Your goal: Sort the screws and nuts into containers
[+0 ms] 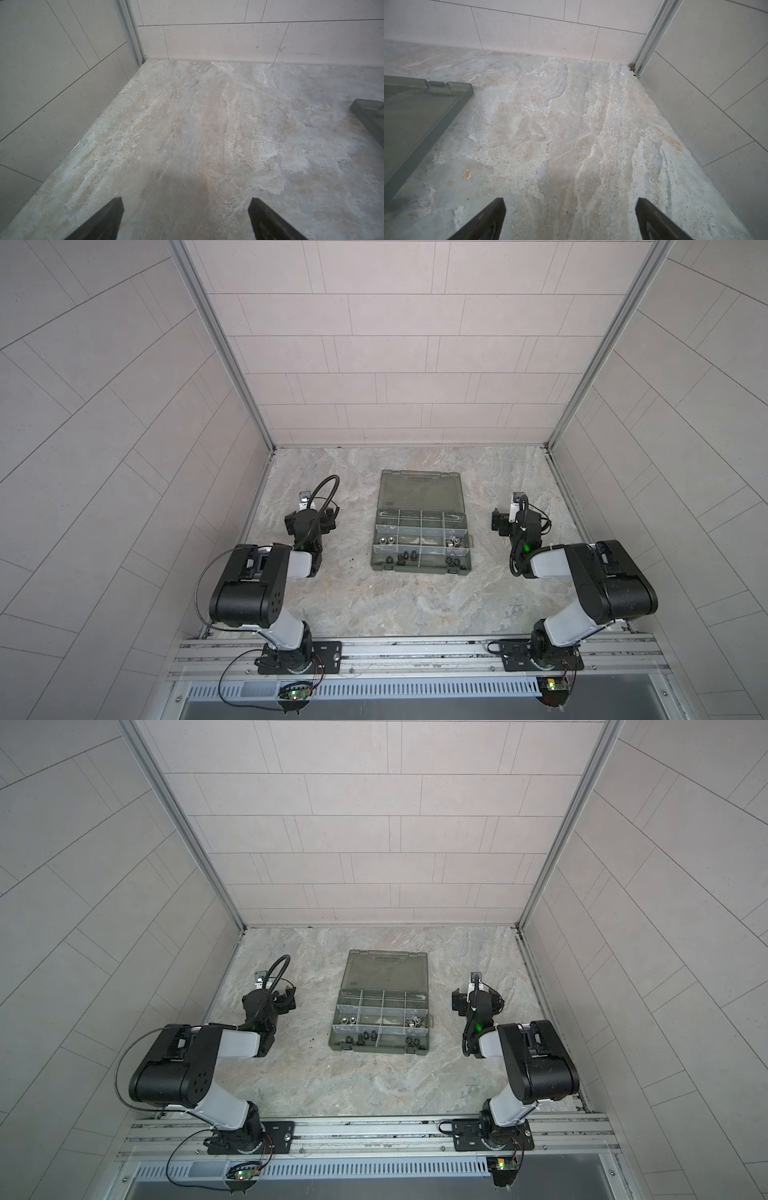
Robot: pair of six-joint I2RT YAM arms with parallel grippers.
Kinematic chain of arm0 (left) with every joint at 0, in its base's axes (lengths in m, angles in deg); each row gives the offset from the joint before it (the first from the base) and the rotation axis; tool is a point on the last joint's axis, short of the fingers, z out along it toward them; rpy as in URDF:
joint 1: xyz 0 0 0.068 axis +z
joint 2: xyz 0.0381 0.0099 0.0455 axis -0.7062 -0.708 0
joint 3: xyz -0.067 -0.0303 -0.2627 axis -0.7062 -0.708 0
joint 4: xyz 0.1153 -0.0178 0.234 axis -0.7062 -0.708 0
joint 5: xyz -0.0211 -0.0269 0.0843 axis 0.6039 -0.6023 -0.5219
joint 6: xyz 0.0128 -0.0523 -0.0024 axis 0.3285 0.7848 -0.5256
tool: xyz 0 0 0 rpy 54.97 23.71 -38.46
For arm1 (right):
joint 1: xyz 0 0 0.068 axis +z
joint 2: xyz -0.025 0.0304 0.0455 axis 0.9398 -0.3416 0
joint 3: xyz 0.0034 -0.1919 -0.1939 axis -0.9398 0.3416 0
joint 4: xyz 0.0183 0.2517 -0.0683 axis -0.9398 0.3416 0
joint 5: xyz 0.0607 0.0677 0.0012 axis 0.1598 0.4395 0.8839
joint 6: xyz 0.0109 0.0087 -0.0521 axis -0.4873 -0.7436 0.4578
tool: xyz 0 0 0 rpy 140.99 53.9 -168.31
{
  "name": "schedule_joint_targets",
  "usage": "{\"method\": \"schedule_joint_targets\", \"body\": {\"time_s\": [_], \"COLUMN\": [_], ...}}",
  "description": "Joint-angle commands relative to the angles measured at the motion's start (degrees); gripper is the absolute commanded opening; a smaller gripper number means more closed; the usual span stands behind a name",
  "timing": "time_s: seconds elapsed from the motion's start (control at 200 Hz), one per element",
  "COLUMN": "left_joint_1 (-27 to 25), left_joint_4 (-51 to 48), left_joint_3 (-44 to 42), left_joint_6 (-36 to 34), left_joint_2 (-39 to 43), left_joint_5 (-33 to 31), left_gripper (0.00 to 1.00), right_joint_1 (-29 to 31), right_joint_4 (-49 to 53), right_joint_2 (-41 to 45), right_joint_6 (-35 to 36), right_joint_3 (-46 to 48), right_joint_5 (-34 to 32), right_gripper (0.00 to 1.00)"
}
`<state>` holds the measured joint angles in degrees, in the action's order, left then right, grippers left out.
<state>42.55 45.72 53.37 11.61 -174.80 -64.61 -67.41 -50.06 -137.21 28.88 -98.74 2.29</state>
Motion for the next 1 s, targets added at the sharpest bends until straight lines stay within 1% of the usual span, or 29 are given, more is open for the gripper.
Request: {"method": "schedule_joint_targets", "body": {"time_s": [0.0, 0.32, 0.475, 0.996], "left_joint_1": [-0.3, -1.0, -2.0, -2.0], "left_joint_4": [2.5, 2.7, 3.9, 3.8], "left_joint_3": [-0.6, -0.6, -1.0, -1.0], "left_joint_6": [-0.6, -1.3, -1.9, -1.9], "left_joint_2": [-0.2, -0.4, -0.5, -0.6], "left_joint_5": [0.2, -0.8, -3.2, -3.1], "left_gripper": [1.0, 1.0, 1.0, 1.0], "right_joint_1": [0.1, 0.2, 0.2, 0.2], "right_joint_4": [-2.6, -2.6, -2.5, -2.7], "right_joint_2": [-0.1, -0.1, -0.1, 0.0], "right_joint_6": [1.2, 1.4, 1.4, 1.2], "right_joint_3": [0.6, 0.7, 0.6, 0.8], "right_joint_5": [0.1, 0.1, 0.1, 0.1], "right_gripper": [0.99, 0.99, 0.99, 0.99]}}
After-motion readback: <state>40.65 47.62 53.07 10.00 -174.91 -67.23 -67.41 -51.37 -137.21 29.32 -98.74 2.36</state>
